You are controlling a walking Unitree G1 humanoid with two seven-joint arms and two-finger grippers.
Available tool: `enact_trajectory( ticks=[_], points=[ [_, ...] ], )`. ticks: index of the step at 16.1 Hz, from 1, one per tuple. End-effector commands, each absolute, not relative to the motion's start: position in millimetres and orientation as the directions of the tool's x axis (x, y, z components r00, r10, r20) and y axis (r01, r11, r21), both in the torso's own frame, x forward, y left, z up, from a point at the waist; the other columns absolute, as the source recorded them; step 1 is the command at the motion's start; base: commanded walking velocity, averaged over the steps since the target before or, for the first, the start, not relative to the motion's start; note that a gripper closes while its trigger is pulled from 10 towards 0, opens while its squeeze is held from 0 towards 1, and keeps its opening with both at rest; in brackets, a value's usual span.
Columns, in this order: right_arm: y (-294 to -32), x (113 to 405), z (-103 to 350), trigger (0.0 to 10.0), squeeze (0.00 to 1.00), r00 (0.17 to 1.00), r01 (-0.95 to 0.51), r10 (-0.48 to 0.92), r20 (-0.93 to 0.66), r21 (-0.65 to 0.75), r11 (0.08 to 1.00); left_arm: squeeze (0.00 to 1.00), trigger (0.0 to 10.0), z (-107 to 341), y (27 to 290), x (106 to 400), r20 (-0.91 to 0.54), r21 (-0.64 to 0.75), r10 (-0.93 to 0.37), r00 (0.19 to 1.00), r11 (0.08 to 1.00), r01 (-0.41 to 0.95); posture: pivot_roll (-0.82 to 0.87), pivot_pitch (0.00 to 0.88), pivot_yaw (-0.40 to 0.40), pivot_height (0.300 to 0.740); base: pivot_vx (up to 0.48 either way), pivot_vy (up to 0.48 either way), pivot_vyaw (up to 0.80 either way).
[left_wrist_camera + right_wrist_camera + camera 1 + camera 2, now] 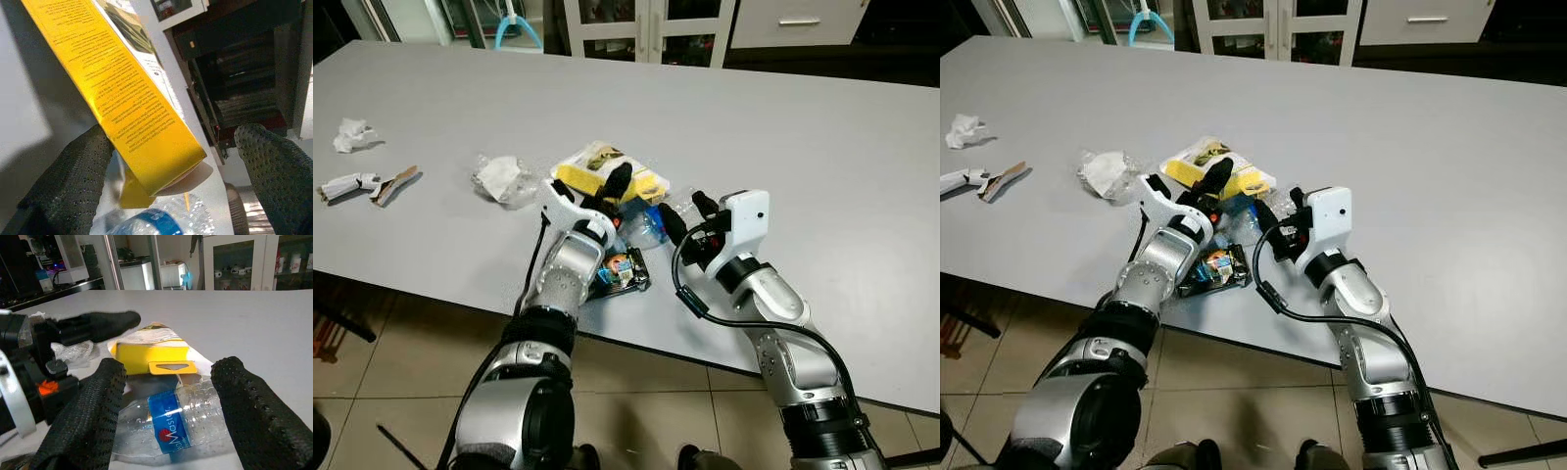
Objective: Picking trash to rubbish bin
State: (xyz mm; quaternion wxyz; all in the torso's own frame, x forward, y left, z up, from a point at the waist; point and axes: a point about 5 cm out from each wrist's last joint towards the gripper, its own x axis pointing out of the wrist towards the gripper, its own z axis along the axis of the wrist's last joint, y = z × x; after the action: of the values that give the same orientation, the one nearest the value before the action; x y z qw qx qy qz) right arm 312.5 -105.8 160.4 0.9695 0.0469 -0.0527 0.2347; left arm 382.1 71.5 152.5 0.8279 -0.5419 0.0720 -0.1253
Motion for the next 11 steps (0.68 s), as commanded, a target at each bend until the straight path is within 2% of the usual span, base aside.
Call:
enact_trajectory(
  ticks=[1, 5, 7, 8, 9, 10, 11],
  points=[
    [-105.8, 310.2, 161.1, 10.0, 0.0, 0.884, -0.46, 0.451, 0.125, 0.061, 0.886, 0.0, 10.0, 171.2, 14.1, 375.0, 0.071, -0.941, -0.398, 0.915, 0.277, 0.193, -0.16, 0.144, 0.093, 0.74, 0.0, 0.0, 0.0],
    [-107.0, 309.6, 160.4, 10.0, 0.0, 0.888, -0.454, 0.444, 0.122, 0.061, 0.889, 0.0, 9.6, 169.8, 15.6, 378.4, 0.058, -0.939, -0.388, 0.92, 0.292, 0.182, -0.17, 0.142, 0.094, 0.74, 0.0, 0.0, 0.0],
    [-107.3, 309.5, 160.4, 10.0, 0.0, 0.888, -0.452, 0.443, 0.122, 0.061, 0.89, 0.0, 4.0, 167.3, 15.6, 378.0, 0.043, -0.939, -0.385, 0.922, 0.299, 0.168, -0.17, 0.142, 0.095, 0.74, 0.0, 0.0, 0.0],
    [-107.2, 309.4, 160.4, 10.0, 0.0, 0.888, -0.452, 0.443, 0.122, 0.061, 0.89, 0.0, 3.1, 166.4, 15.4, 377.7, 0.038, -0.938, -0.386, 0.922, 0.303, 0.165, -0.17, 0.141, 0.095, 0.74, 0.0, 0.0, 0.0],
    [-107.2, 309.4, 160.4, 10.0, 0.0, 0.888, -0.452, 0.443, 0.122, 0.061, 0.89, 0.0, 2.9, 165.9, 15.3, 377.8, 0.036, -0.939, -0.385, 0.922, 0.304, 0.163, -0.17, 0.141, 0.095, 0.74, 0.0, 0.0, 0.0],
    [-107.3, 309.3, 160.4, 10.0, 0.0, 0.888, -0.452, 0.443, 0.122, 0.061, 0.89, 0.0, 2.2, 165.7, 15.0, 377.8, 0.036, -0.939, -0.385, 0.922, 0.303, 0.163, -0.17, 0.141, 0.095, 0.74, 0.0, 0.0, 0.0],
    [-107.3, 309.3, 160.4, 10.0, 0.0, 0.888, -0.452, 0.443, 0.122, 0.061, 0.89, 0.0, 2.2, 165.7, 15.0, 377.8, 0.036, -0.939, -0.385, 0.922, 0.303, 0.163, -0.17, 0.141, 0.095, 0.74, 0.0, 0.0, 0.0]
  ],
)
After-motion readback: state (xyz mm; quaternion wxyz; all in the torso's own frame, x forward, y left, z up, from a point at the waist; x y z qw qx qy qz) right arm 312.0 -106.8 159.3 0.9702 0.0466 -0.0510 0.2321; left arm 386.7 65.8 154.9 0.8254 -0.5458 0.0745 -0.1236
